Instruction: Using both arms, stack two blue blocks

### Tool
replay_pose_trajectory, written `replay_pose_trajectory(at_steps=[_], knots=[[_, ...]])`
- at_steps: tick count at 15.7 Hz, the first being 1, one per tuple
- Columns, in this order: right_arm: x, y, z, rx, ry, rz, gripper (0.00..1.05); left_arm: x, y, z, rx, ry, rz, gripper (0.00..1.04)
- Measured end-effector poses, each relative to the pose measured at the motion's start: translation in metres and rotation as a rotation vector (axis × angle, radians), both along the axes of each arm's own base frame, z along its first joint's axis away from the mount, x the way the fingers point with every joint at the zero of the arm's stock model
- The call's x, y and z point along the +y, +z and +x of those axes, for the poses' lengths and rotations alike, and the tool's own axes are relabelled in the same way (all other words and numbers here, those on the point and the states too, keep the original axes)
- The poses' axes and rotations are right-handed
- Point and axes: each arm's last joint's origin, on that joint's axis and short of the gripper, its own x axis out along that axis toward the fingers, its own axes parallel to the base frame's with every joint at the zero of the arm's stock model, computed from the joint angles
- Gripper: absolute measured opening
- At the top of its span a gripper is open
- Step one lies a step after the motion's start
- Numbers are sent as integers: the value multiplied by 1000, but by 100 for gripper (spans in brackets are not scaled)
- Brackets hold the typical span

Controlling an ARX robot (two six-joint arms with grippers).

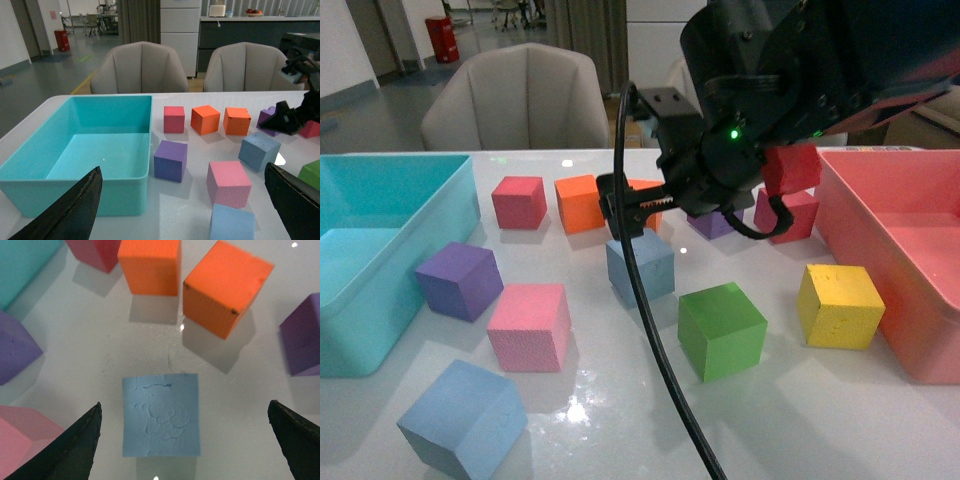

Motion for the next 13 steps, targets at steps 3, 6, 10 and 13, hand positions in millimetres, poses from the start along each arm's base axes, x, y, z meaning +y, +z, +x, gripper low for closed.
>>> replay_pose_trajectory(at_steps=[3,6,10,13], knots=[[-19,35,-44,-126,-97,83,98,0,0,0,-1,0,0,98],[-28,50,-86,-157,-125,118,98,0,0,0,2,0,0,98],[-58,90,-187,-295,-183,215,98,0,0,0,0,0,0,98],[-71,69,-216,-305,-292,232,98,0,0,0,-3,-3,2,98]])
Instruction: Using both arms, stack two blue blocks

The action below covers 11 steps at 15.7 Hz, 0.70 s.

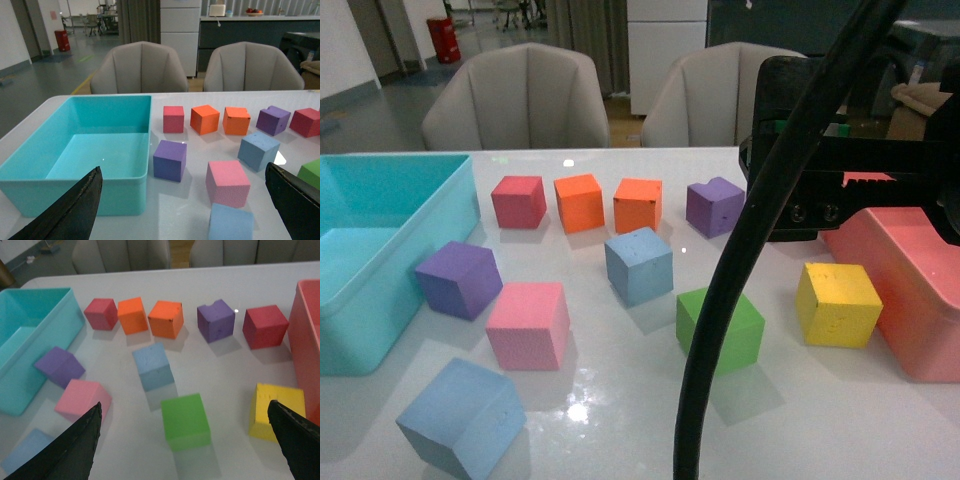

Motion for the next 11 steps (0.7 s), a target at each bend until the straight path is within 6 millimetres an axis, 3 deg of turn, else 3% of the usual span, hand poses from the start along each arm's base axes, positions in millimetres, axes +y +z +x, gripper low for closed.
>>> replay_pose_trajectory(at_steps=[2,3,4,5,7,9,11], knots=[[-9,4,-37,-23,-16,17,98,0,0,0,3,3,1,98],[-15,15,-44,-109,-65,57,97,0,0,0,4,3,1,98],[-28,19,-34,-261,-185,54,87,0,0,0,3,-2,2,98],[-61,8,-31,-306,-284,-21,74,0,0,0,2,1,1,98],[-104,-16,-61,-288,-320,-109,50,0,0,0,4,3,2,98],[-123,-17,-84,-351,-331,-107,24,0,0,0,3,3,1,98],[-133,-25,-92,-333,-317,-125,2,0,0,0,3,3,1,98]])
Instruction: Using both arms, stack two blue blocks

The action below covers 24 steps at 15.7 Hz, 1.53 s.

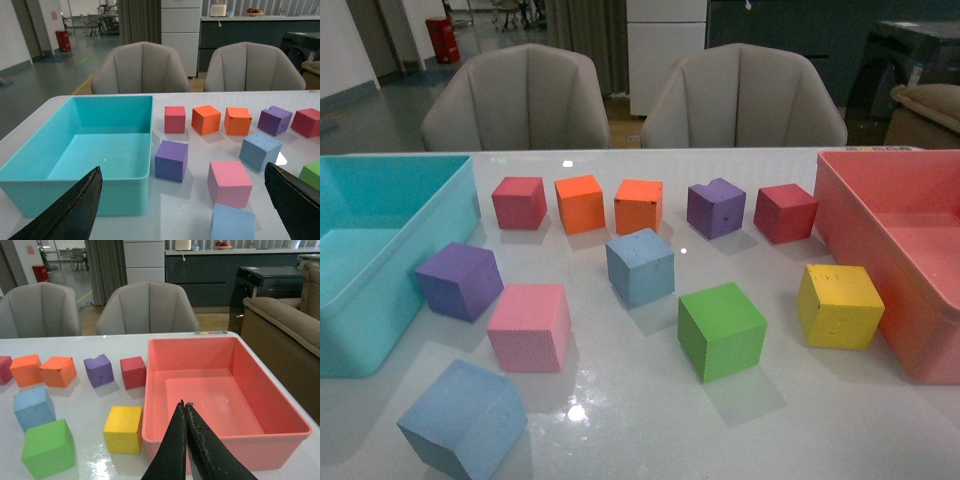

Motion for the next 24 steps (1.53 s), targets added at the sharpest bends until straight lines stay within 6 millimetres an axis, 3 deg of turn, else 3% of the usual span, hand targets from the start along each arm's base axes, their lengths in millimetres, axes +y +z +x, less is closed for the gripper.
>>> replay_pose_trajectory(at_steps=[6,24], knots=[[1,-15,-22,-22,8,2,2,0,0,0,0,0,0,98],[1,-18,-53,-10,10,2,2,0,0,0,0,0,0,98]])
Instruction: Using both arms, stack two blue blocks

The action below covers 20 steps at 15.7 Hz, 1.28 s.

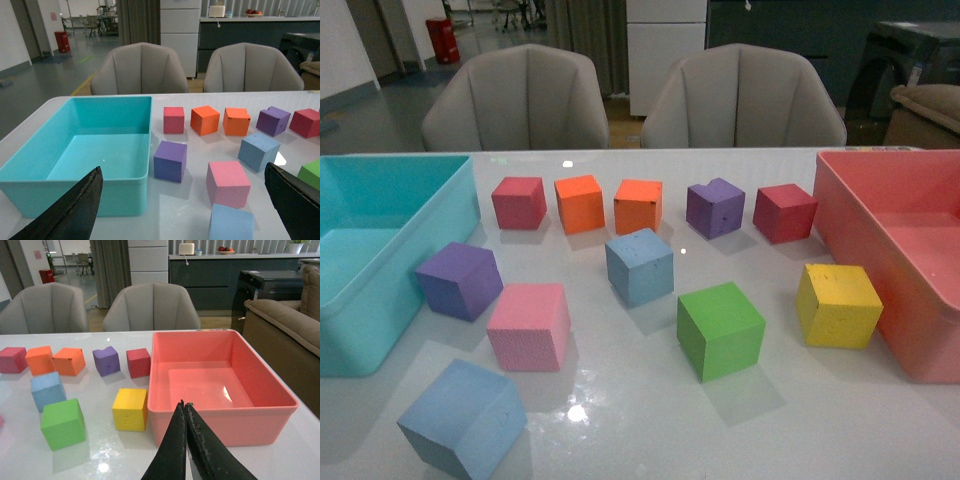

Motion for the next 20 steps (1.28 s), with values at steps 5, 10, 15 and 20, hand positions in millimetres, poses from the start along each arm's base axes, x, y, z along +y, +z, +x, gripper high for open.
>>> replay_pose_trajectory(at_steps=[5,10,15,20], knots=[[0,1,0,-9,1,-2,28,0,0,0,0,0,0,98],[0,1,0,-9,0,-2,94,1,-2,-1,158,-72,-21,98],[0,1,0,-9,2,-3,98,-14,12,22,310,-293,-75,98],[0,1,0,-9,2,-3,98,-58,-13,76,451,-459,-34,98]])
